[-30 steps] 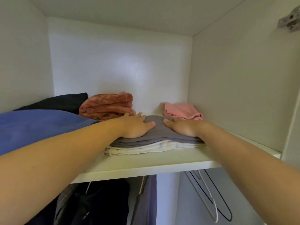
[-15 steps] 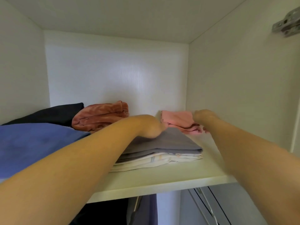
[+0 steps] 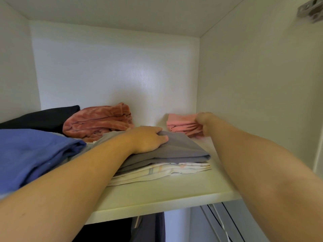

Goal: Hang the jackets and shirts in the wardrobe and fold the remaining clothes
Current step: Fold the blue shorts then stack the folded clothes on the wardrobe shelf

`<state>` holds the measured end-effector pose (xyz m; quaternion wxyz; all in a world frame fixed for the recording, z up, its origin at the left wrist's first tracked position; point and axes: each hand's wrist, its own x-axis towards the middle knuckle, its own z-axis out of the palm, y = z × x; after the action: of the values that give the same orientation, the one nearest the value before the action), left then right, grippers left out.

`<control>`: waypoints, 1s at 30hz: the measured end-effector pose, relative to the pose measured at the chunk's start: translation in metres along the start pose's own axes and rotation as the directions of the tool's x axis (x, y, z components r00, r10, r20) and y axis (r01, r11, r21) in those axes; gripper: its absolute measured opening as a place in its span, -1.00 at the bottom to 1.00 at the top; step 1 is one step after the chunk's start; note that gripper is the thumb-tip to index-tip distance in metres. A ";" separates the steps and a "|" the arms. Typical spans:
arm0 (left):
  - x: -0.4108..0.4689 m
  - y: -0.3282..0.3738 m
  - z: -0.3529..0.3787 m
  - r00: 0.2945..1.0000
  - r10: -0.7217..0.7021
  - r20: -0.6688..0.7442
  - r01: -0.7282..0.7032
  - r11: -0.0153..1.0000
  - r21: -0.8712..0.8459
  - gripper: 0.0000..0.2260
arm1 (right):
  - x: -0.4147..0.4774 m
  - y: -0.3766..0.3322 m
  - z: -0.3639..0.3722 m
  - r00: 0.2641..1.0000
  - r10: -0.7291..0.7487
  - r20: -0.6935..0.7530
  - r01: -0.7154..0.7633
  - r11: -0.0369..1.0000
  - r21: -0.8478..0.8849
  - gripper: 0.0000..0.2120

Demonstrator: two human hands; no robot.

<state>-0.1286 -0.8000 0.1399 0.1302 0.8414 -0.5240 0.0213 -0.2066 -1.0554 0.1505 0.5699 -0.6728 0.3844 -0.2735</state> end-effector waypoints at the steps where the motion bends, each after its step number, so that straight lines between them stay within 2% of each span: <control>1: 0.001 -0.001 0.000 1.000 -0.001 -0.003 0.001 1.000 -0.004 -0.49 | 0.002 -0.004 0.001 1.000 -0.016 0.020 0.014 0.998 0.069 -0.75; 2: 0.001 -0.001 0.000 1.000 -0.004 -0.006 0.004 1.000 -0.012 -0.48 | -0.002 -0.010 0.002 0.999 -0.037 -0.016 0.038 0.992 0.119 -0.71; 4: 0.002 -0.003 0.001 1.000 -0.021 -0.017 0.020 0.999 -0.037 -0.44 | 0.000 -0.029 0.001 0.983 -0.099 -0.157 0.134 0.963 0.235 -0.79; 7: 0.003 -0.006 0.003 0.997 -0.045 -0.063 0.038 0.994 -0.105 -0.36 | -0.001 -0.064 0.002 0.922 -0.259 -0.288 0.326 0.920 0.216 -0.85; 10: 0.003 -0.009 0.003 0.991 -0.066 -0.112 0.044 0.980 -0.195 -0.22 | -0.023 -0.099 0.002 0.872 -0.411 -0.267 0.454 0.883 0.121 -0.91; 13: 0.000 -0.009 0.002 0.966 -0.075 -0.245 -0.008 0.946 -0.324 -0.06 | -0.055 -0.128 0.004 0.850 -0.471 -0.237 0.519 0.827 0.215 -0.97; 14: 0.000 -0.009 0.001 0.945 -0.076 -0.318 -0.046 0.932 -0.361 -0.03 | -0.067 -0.135 0.006 0.852 -0.474 -0.224 0.520 0.817 0.247 -0.89; 15: -0.001 -0.009 -0.002 0.921 -0.090 -0.380 -0.079 0.911 -0.406 0.03 | -0.078 -0.142 0.009 0.860 -0.470 -0.198 0.509 0.812 0.286 -0.78; 17: -0.003 -0.005 -0.010 0.870 -0.158 -0.468 -0.100 0.872 -0.480 0.24 | -0.107 -0.155 0.017 0.878 -0.459 -0.137 0.474 0.791 0.386 -0.70; 20: -0.002 -0.001 -0.031 0.716 -0.207 -0.667 -0.153 0.885 -0.439 0.35 | -0.142 -0.168 0.027 0.885 -0.466 -0.006 0.394 0.741 0.544 -0.71; 23: -0.007 -0.010 -0.049 0.559 -0.256 -0.789 -0.157 0.901 -0.404 0.31 | -0.168 -0.173 0.038 0.864 -0.494 0.097 0.345 0.720 0.602 -0.73; 26: -0.020 -0.034 -0.052 0.433 -0.253 -0.865 -0.068 0.948 -0.311 0.12 | -0.181 -0.172 0.044 0.853 -0.502 0.146 0.288 0.685 0.669 -0.73; 28: -0.027 -0.049 -0.053 0.411 -0.181 -0.893 -0.005 0.980 -0.200 -0.11 | -0.182 -0.167 0.040 0.867 -0.472 0.162 0.262 0.707 0.656 -0.74; 30: -0.038 -0.062 -0.058 0.447 -0.060 -0.892 -0.014 0.997 -0.074 -0.35 | -0.182 -0.155 0.039 0.908 -0.391 0.151 0.232 0.769 0.596 -0.74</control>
<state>-0.0847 -0.7269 0.1776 0.4159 0.7066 -0.3662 0.4401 -0.2443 -0.8747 0.3067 0.7355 -0.5585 0.0877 -0.3735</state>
